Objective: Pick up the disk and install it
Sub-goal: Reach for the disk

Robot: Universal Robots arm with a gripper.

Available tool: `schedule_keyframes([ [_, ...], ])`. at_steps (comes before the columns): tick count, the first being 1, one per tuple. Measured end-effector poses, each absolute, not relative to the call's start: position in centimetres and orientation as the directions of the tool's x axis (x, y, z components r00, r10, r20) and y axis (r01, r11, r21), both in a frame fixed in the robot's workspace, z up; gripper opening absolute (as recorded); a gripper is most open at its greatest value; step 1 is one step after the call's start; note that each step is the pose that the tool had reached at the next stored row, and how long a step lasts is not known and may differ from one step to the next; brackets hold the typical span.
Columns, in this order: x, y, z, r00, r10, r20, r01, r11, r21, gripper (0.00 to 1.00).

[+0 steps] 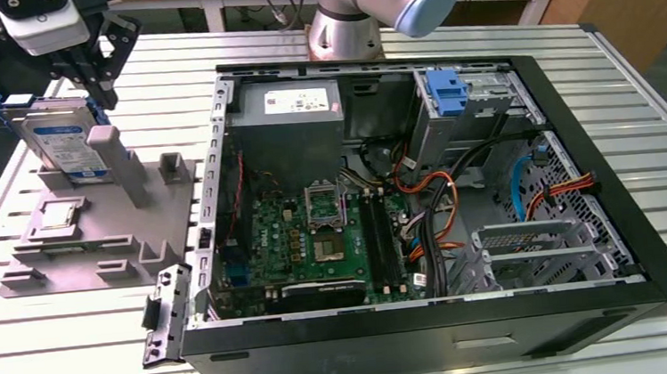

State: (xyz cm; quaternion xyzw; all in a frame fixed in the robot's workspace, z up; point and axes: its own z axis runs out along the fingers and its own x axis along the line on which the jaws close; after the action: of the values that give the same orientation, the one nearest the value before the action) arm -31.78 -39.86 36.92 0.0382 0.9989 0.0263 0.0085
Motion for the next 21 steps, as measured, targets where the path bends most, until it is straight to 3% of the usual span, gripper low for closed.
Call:
schedule_keyframes([
  [21,-32.9,-39.9,36.8,-0.997,0.077,-0.014,0.076,0.996,0.053,0.10],
])
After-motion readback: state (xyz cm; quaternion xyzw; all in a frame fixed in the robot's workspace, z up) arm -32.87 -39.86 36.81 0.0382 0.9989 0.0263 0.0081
